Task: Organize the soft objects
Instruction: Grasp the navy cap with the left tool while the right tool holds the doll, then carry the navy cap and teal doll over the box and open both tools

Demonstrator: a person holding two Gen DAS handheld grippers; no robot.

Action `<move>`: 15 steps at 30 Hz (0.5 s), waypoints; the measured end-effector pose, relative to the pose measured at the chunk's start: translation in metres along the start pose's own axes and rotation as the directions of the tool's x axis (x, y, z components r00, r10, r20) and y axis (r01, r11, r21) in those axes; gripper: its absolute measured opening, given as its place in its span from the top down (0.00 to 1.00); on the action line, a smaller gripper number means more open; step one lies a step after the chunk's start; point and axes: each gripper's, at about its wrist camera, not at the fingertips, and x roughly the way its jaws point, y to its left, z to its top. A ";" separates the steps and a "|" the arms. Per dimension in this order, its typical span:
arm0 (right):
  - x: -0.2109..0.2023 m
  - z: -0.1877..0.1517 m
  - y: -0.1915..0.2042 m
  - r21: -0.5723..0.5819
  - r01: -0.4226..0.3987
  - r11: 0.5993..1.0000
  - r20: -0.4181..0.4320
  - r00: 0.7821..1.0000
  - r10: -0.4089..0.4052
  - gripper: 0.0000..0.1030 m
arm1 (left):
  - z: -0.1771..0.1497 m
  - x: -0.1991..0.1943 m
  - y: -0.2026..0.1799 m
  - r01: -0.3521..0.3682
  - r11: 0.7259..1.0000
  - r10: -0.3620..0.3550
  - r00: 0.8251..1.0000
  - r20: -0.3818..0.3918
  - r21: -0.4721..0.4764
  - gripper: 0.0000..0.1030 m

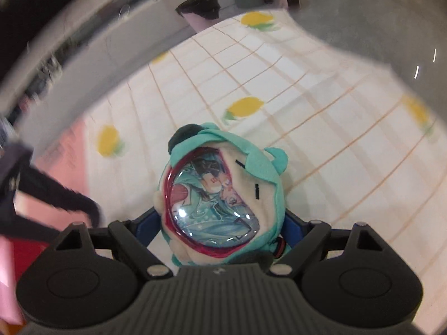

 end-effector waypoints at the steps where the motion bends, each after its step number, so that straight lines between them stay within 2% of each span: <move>1: 0.001 0.003 -0.002 0.044 -0.049 0.998 -0.003 0.999 0.049 0.17 | 0.005 -0.005 0.000 0.002 1.000 -0.002 1.000 0.012 0.013 0.91; 3: 0.006 0.008 -0.007 0.161 -0.132 0.978 -0.005 0.991 0.134 0.17 | 0.018 -0.014 0.001 0.009 0.999 -0.010 1.000 0.027 0.048 0.91; 6: 0.005 0.016 0.000 0.254 -0.165 0.953 0.015 0.986 0.167 0.17 | 0.038 -0.031 0.005 0.001 0.998 -0.006 0.998 0.065 0.071 0.91; 10: -0.017 0.033 0.035 0.221 -0.213 0.952 0.091 0.976 0.197 0.17 | 0.066 -0.063 0.029 -0.018 0.997 0.007 0.990 0.138 0.075 0.91; 12: -0.035 0.044 0.062 0.185 -0.242 0.953 0.137 0.966 0.219 0.17 | 0.073 -0.078 0.048 -0.058 0.994 0.043 0.988 0.151 0.095 0.91; 15: -0.067 0.055 0.114 0.062 -0.330 0.942 0.179 0.932 0.315 0.17 | 0.075 -0.101 0.083 -0.137 0.985 0.119 0.979 0.168 0.100 0.91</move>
